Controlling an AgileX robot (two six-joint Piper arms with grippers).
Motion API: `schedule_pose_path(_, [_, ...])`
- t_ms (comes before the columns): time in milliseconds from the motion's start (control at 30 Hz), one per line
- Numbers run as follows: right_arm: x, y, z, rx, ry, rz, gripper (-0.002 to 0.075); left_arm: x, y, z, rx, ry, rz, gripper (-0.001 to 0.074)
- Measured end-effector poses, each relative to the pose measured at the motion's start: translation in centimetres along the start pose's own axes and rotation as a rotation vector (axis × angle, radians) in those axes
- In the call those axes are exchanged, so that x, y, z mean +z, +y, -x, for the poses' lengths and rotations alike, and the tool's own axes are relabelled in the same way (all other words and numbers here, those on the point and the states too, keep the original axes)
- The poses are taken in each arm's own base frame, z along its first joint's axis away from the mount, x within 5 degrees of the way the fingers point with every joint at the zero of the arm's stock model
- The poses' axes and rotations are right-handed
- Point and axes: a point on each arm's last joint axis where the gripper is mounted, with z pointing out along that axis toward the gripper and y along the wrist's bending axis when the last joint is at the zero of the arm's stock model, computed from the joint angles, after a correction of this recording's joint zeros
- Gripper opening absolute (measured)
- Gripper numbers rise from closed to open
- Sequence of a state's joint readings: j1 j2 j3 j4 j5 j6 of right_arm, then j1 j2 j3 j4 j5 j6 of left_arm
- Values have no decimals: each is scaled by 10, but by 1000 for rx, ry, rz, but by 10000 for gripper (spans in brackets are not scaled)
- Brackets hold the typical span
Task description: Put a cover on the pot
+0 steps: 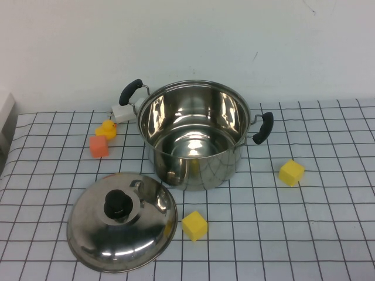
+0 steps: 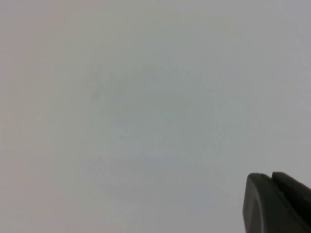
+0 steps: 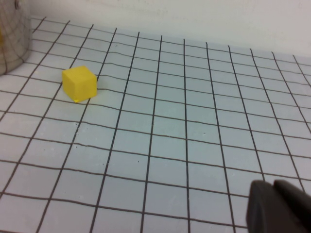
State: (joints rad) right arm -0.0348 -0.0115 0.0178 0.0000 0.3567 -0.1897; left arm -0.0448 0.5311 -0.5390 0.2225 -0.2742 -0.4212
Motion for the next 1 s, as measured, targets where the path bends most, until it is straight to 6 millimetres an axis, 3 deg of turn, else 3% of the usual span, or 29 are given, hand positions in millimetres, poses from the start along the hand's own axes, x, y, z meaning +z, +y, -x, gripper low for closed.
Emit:
schedule_pose_path(167, [0, 0, 0, 0, 0, 0, 9, 47, 8, -49, -38, 219, -6, -1])
schedule_pose_path(400, [0, 0, 0, 0, 0, 0, 9, 84, 18, -123, -70, 479, -16, -1])
schedule_pose_path(667, [0, 0, 0, 0, 0, 0, 9, 82, 13, -198, -123, 577, -163, -1])
schedule_pose_path(867, [0, 0, 0, 0, 0, 0, 9, 80, 17, -231, -111, 645, -165, 3])
schedule_pose_path(1000, [0, 0, 0, 0, 0, 0, 9, 81, 13, -243, -80, 613, -254, 108])
